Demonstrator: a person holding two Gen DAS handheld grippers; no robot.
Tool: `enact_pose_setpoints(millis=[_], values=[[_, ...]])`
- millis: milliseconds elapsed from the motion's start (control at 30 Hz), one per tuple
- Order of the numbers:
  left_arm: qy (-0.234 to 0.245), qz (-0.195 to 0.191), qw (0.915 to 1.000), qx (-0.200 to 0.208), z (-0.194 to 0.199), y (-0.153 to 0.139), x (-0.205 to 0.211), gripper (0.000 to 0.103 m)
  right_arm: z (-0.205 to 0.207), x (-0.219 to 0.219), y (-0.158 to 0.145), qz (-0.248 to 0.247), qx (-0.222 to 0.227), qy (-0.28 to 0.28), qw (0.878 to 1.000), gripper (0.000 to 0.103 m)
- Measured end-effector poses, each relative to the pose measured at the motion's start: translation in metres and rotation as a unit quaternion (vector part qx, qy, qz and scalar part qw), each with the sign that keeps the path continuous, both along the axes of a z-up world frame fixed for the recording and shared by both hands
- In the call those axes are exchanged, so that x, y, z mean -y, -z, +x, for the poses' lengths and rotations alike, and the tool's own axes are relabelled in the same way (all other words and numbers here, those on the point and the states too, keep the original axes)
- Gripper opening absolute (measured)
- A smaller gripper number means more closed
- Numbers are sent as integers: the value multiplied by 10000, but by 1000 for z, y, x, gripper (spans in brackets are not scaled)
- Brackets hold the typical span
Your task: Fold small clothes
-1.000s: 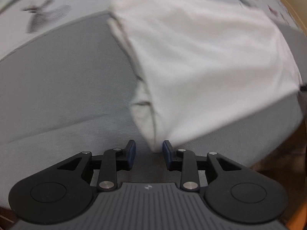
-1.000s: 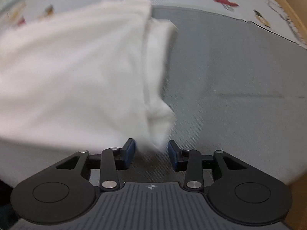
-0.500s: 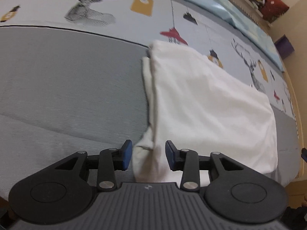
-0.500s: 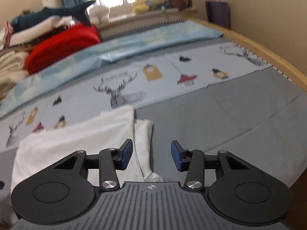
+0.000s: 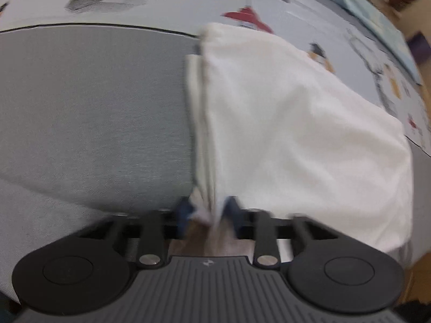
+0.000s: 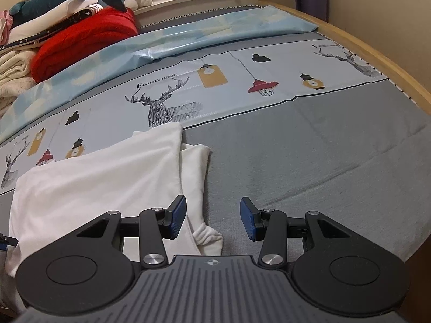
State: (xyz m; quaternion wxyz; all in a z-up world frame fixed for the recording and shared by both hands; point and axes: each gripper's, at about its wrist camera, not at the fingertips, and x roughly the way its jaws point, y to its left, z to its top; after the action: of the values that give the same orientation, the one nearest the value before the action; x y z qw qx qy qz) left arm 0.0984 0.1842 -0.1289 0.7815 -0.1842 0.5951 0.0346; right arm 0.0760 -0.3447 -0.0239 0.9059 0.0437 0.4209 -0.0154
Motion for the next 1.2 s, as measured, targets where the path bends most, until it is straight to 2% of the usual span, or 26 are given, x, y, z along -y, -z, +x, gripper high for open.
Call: enact_pose_setpoints(millis=[167,300,367,500,600,700,800,933,1033,1200], values=[[36,-9,9996,276,-12,-12,-5,17,1,7,-2,116,29,197,9997,46],[-245,-191,9978,577,-34,-27,-28,16,3,-1,-2,142,78,249,9996,46],[-317,62,9979,569,-45,-32,-40,16,5,-7,-2,164,105,258,9995,46],[-570,612,9961,274,-69,-29,-74,16,10,-22,-1,218,127,224,9994,46],[-810,670,9943,180,-82,-31,-99,16,15,-34,3,246,63,155,9996,46],[-845,601,9942,272,-86,-39,-106,16,19,-47,6,214,25,32,9998,46],[-815,444,9943,530,-83,-53,-97,15,21,-55,8,176,1,-82,9998,46],[-826,-178,9909,1052,-74,-80,-77,15,21,-57,6,119,21,-179,9998,46],[-679,-665,9866,1327,-57,-93,-48,15,19,-54,5,76,27,-195,9998,46],[-190,-1326,9792,1521,-19,-109,29,14,18,-49,6,102,-27,-129,9999,46]])
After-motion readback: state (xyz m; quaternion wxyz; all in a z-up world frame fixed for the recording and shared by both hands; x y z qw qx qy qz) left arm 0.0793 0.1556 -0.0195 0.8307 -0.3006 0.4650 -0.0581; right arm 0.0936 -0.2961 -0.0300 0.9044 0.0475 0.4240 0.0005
